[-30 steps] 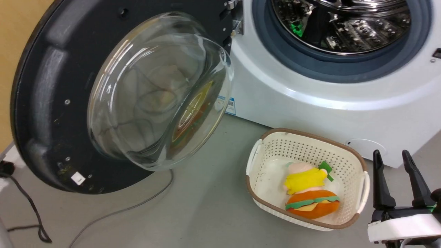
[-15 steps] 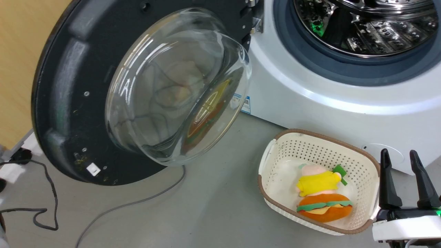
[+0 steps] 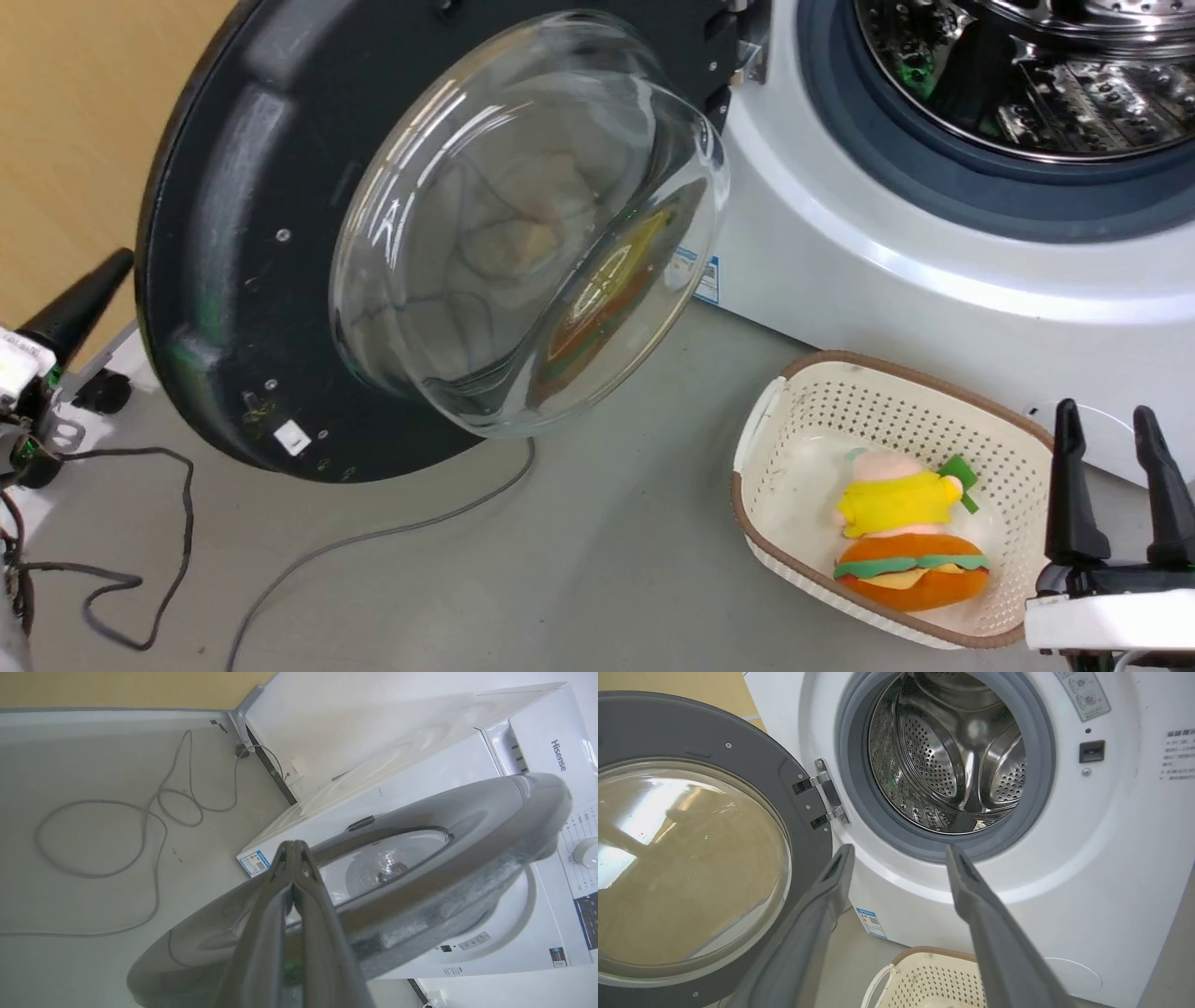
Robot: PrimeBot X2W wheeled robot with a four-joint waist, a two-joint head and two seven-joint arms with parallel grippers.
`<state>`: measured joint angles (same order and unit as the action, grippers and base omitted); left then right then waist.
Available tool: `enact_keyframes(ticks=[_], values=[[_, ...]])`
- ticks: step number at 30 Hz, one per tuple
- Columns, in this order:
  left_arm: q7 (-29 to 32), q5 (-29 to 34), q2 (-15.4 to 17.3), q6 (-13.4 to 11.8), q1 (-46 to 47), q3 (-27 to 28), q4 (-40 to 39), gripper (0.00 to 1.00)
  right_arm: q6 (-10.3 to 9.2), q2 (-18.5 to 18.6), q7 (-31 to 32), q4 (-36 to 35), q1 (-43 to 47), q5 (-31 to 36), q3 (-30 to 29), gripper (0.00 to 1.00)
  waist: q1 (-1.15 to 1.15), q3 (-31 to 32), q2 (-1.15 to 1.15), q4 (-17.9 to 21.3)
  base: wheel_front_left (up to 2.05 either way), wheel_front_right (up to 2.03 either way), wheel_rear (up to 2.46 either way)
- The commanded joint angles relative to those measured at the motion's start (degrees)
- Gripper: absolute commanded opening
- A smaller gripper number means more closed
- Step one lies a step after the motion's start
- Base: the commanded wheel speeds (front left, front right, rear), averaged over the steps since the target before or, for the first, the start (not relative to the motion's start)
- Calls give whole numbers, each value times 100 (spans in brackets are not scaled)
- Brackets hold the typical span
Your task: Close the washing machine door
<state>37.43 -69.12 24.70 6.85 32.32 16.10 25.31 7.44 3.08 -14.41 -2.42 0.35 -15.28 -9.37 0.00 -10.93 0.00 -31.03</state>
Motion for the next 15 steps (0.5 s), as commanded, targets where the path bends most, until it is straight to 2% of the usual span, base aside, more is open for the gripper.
enact_keyframes(ticks=[1, 6, 15], values=[[103, -205, 80, 59, -48, -3, 17, 0, 5, -20, -51, -19, -19, -43, -38, 100, 0, -2, 0, -16, 0, 0, 0], [440, -625, 161, 63, -332, -281, -307, 0, 5, -21, -59, -23, 17, -79, -98, 100, 0, 37, 0, -8, 0, 0, 0], [731, -825, 111, 63, -831, -830, -1013, 0, 5, -21, -59, 17, 83, -130, -83, 100, 0, 143, 0, -32, 0, 0, 0]])
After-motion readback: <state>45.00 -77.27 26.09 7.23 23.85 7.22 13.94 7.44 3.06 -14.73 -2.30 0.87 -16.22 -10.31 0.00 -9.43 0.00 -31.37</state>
